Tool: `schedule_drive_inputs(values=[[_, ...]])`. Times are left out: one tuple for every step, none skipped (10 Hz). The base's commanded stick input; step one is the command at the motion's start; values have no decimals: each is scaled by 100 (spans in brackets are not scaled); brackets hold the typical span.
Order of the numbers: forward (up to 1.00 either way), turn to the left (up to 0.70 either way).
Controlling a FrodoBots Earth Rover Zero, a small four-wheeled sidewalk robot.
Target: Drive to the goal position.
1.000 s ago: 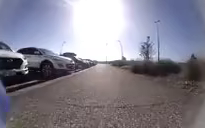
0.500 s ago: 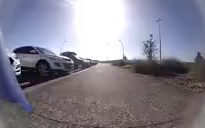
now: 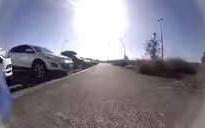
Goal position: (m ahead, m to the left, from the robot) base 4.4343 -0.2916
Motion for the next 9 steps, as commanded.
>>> schedule_drive_inputs(values=[[100, 0], [100, 0], [100, 0], [100, 0], [100, 0], [100, 0], [100, 0], [100, 0], [100, 0]])
